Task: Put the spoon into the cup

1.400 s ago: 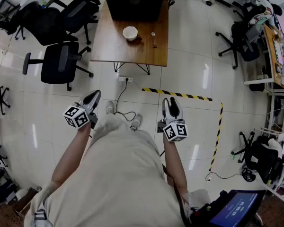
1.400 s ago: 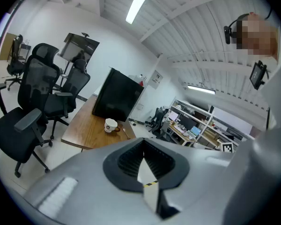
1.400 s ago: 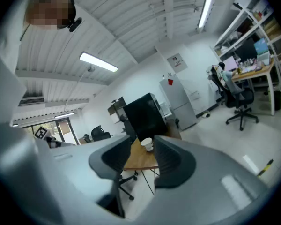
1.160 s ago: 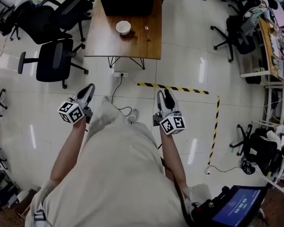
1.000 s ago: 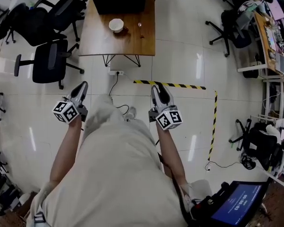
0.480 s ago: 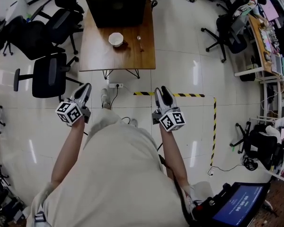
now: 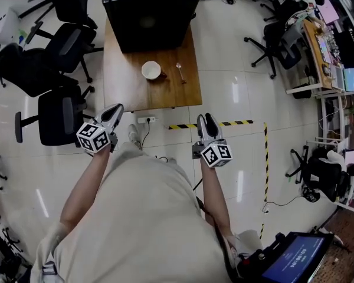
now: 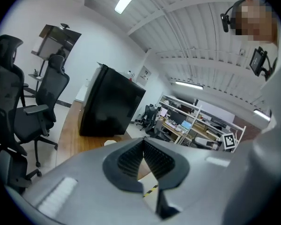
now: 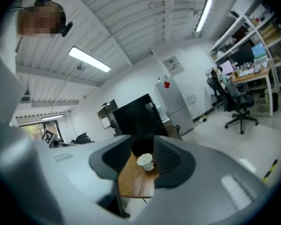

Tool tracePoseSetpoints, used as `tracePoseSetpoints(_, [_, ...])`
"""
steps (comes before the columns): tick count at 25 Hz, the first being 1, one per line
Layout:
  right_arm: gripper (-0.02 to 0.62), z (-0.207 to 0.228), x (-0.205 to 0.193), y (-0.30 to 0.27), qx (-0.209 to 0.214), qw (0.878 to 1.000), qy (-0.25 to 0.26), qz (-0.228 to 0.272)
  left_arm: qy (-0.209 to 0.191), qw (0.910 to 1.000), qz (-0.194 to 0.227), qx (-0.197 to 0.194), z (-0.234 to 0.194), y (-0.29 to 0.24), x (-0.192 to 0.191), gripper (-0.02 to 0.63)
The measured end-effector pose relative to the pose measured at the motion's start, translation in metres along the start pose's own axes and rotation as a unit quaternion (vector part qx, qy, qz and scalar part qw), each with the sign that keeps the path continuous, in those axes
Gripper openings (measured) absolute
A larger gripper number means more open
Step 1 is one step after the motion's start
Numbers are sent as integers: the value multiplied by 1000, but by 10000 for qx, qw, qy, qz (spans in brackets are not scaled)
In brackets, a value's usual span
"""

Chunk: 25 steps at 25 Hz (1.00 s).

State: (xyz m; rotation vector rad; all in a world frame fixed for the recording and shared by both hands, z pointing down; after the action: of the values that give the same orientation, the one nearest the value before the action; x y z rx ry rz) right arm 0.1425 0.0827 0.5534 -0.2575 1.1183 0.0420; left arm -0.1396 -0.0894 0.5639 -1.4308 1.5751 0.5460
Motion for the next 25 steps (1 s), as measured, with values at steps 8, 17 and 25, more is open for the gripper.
tracePoseSetpoints(8, [143, -25, -10, -45, -587, 9981, 156, -111, -39, 9968, -506, -610, -49, -14, 7, 0])
tracePoseSetpoints(17, [143, -32, -20, -62, -921, 9937, 371, -513, 146, 9945, -621, -837, -73, -22, 11, 0])
tracePoseSetpoints(25, [144, 6, -33, -97, -700, 9908, 641, -966, 87, 9950, -726, -686, -67, -55, 10, 0])
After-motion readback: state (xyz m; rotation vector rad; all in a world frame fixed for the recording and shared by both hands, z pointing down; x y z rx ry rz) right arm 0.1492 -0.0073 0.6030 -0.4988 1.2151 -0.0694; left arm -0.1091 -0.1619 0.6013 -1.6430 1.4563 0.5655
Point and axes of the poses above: the fingertips, and each gripper's own axes: y backward along the fingers, z to its right, x out of its top, the point moved 1 cm from there along y, backward along the fingers, and after that the axes turned 6 degrees about -x, right-handed, at the moved point
